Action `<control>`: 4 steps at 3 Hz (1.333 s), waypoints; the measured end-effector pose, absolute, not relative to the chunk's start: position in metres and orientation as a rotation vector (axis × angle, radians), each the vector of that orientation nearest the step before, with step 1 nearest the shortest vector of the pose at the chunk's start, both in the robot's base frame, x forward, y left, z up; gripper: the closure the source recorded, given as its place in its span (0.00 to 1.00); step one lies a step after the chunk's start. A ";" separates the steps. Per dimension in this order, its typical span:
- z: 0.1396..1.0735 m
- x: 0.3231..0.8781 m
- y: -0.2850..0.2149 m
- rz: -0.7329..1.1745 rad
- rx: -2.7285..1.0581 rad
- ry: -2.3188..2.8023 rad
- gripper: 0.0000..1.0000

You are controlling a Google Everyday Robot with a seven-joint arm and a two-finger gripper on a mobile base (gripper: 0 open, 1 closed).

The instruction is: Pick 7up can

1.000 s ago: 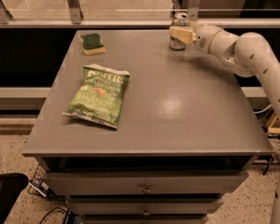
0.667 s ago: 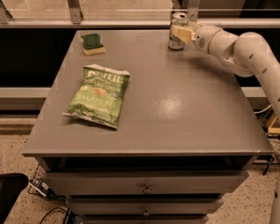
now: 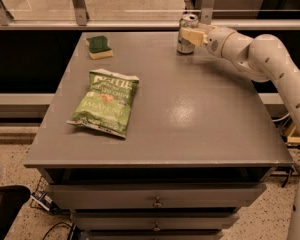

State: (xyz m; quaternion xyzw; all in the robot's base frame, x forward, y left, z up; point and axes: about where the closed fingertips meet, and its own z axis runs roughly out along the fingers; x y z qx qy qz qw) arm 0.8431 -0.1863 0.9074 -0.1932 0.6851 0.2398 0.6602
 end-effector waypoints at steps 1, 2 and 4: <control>0.907 0.843 -0.186 0.543 -0.437 1.550 1.00; 0.915 0.842 -0.185 0.576 -0.445 1.545 1.00; 0.980 0.814 -0.189 0.647 -0.546 1.512 1.00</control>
Offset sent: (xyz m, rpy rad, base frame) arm -0.0034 -0.0047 0.0190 0.0365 0.0095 0.0532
